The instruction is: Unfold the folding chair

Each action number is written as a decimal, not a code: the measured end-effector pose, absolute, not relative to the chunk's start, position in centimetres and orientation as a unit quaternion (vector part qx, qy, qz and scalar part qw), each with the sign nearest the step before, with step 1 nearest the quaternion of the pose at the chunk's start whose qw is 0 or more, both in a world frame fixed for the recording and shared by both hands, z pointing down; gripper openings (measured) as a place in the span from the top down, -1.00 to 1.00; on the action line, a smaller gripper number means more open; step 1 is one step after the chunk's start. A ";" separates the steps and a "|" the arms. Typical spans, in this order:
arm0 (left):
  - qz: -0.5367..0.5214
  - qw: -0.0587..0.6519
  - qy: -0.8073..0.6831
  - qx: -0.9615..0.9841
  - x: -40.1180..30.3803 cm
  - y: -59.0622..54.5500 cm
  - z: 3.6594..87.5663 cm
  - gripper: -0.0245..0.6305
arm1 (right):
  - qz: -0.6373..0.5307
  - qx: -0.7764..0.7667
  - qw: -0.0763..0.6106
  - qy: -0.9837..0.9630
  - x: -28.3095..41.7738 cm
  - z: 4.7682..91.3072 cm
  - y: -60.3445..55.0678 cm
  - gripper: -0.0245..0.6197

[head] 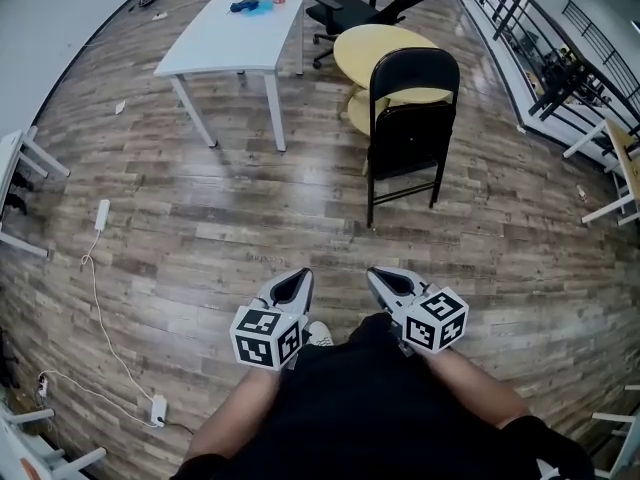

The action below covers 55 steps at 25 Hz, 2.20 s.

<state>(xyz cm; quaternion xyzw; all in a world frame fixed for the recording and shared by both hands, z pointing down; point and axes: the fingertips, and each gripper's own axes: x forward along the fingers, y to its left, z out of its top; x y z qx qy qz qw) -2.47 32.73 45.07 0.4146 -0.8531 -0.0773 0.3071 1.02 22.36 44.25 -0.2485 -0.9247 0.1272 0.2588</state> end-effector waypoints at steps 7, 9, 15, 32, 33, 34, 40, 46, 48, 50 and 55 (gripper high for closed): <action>-0.081 0.315 -0.848 0.417 -3.1 33.6 45.8 0.90 | 0.122 -0.255 0.261 -0.923 -0.4 44.4 23.9 0.91; -0.082 0.316 -0.850 0.415 -3.4 33.8 45.9 0.90 | 0.121 -0.260 0.263 -0.921 -0.8 44.5 24.2 0.91; -0.085 0.314 -0.857 0.400 -5.0 34.1 46.2 0.90 | 0.118 -0.269 0.261 -0.920 -2.8 44.6 24.1 0.91; -0.058 0.320 -0.849 0.416 -13.4 30.1 46.6 0.90 | 0.140 -0.260 0.260 -0.919 -11.6 45.9 20.5 0.91; -0.058 0.320 -0.849 0.417 -14.1 29.6 46.7 0.90 | 0.142 -0.259 0.261 -0.919 -12.2 46.1 20.0 0.91; -0.058 0.321 -0.848 0.417 -14.9 29.1 46.8 0.90 | 0.144 -0.257 0.264 -0.919 -12.8 46.4 19.6 0.91; -0.059 0.335 -0.840 0.423 -18.5 26.5 47.8 0.90 | 0.158 -0.240 0.279 -0.916 -15.7 47.9 16.9 0.91; -0.051 0.339 -0.833 0.434 -22.0 23.7 47.6 0.90 | 0.173 -0.221 0.272 -0.921 -19.2 47.6 13.8 0.91; -0.047 0.340 -0.831 0.437 -23.3 22.5 47.5 0.90 | 0.176 -0.216 0.271 -0.922 -20.2 47.6 12.5 0.91; -0.044 0.340 -0.831 0.438 -24.8 21.3 47.4 0.90 | 0.179 -0.210 0.269 -0.923 -21.3 47.5 11.2 0.91; -0.031 0.340 -0.822 0.456 -27.8 17.0 47.3 0.90 | 0.189 -0.191 0.261 -0.927 -23.6 47.6 7.2 0.91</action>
